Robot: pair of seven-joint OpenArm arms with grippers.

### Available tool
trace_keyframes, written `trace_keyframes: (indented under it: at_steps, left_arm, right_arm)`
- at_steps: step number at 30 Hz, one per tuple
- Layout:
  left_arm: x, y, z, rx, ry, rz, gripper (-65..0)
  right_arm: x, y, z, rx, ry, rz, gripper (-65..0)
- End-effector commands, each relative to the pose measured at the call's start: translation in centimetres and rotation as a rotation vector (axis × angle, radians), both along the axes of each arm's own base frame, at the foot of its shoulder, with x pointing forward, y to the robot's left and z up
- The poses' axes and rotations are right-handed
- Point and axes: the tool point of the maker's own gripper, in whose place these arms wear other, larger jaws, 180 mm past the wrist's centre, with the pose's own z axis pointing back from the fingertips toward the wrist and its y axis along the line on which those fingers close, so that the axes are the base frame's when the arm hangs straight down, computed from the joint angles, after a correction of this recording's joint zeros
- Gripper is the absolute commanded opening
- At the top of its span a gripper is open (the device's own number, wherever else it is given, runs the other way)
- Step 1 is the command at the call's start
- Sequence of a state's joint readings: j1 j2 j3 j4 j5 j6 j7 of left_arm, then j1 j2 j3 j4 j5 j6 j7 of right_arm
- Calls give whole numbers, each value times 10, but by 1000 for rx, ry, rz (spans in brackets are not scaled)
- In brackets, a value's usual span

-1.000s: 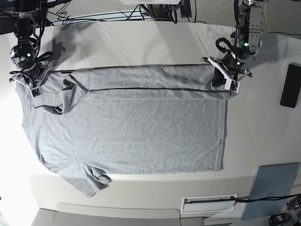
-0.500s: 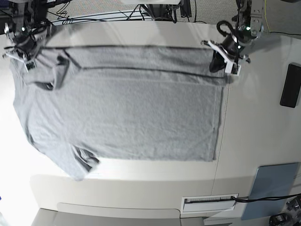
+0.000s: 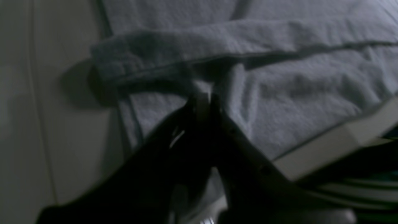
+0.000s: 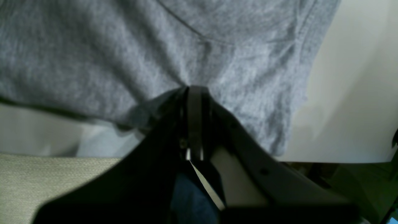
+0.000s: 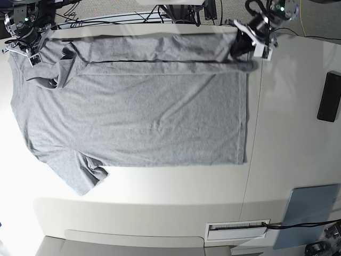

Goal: Fold the T-shirt properly
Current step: 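Drag the shirt with both grippers toward the robot's base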

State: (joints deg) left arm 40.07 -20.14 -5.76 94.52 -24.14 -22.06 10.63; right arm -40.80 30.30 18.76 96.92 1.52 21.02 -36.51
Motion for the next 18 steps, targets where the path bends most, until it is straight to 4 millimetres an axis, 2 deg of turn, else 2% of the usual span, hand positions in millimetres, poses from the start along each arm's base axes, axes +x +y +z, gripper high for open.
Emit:
trace_keyframes:
  at_steps: [1, 5, 11, 18]
  left_arm:
    - [-90, 22, -54, 220, 379, -131, -650]
    - [-102, 30, -57, 283, 401, -153, -650]
    - [-94, 41, -57, 324, 379, -129, -650]
    - [-92, 74, -56, 425, 390, -104, -650]
  right_arm:
    - [-7, -6, 2, -24, 37, 5, -650]
    - [-10, -13, 6, -85, 60, 36, -650]
    - [-4, -20, 14, -117, 59, 60, -650]
    - [3, -40, 31, -166, 33, 40, -650]
